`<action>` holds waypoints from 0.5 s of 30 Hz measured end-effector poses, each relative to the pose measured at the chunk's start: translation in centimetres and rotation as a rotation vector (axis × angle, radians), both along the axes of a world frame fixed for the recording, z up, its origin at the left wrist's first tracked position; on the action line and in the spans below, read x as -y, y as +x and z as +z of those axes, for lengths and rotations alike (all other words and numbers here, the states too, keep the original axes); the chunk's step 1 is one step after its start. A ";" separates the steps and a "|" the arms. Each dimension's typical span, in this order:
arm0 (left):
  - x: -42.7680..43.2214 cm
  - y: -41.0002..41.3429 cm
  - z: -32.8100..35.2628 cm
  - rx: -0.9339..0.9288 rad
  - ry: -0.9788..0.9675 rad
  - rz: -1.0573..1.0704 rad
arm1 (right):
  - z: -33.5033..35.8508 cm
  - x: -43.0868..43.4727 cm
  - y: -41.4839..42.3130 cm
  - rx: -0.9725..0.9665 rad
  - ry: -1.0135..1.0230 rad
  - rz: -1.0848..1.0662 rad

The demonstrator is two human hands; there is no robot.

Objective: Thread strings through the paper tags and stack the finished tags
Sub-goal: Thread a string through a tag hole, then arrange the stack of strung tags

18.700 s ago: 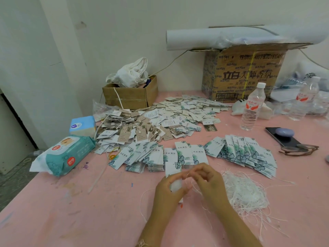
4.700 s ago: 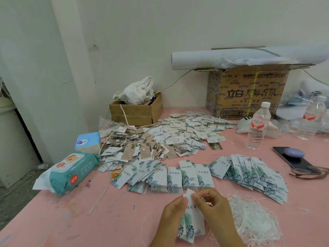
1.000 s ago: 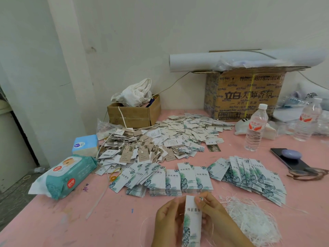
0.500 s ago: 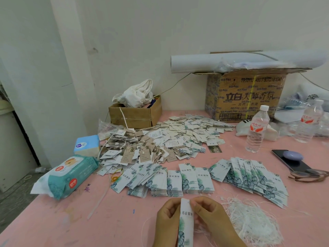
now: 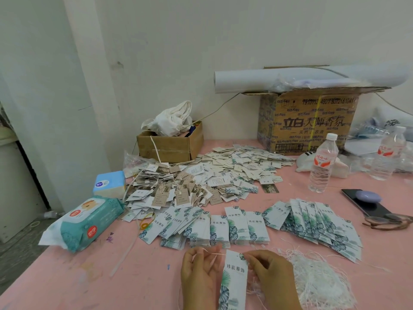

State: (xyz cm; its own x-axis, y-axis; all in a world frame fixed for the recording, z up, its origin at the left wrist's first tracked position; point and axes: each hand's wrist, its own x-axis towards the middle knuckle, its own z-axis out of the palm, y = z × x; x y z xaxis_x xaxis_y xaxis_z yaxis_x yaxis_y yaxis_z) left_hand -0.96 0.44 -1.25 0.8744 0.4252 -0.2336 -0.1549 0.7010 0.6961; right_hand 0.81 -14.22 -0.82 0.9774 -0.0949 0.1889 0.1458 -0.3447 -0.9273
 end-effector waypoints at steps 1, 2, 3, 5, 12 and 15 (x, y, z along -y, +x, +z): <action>-0.2 0.0 -0.1 -0.004 0.016 0.019 | -0.2 0.0 0.1 0.025 -0.045 -0.007; -0.3 0.0 0.0 -0.009 0.036 0.034 | -0.3 0.1 0.2 0.051 -0.086 -0.015; -0.4 0.0 -0.1 -0.011 0.071 0.041 | -0.5 0.1 0.2 0.075 -0.117 -0.024; -0.7 0.1 -0.2 -0.006 0.144 0.045 | -0.8 0.2 0.4 0.123 -0.149 -0.049; -0.1 -0.3 -0.1 0.028 0.440 -0.025 | -1.0 0.0 0.3 0.148 -0.009 -0.006; 0.7 -0.5 -0.3 0.024 0.643 -0.077 | -0.5 -0.2 -0.1 0.155 -0.061 0.042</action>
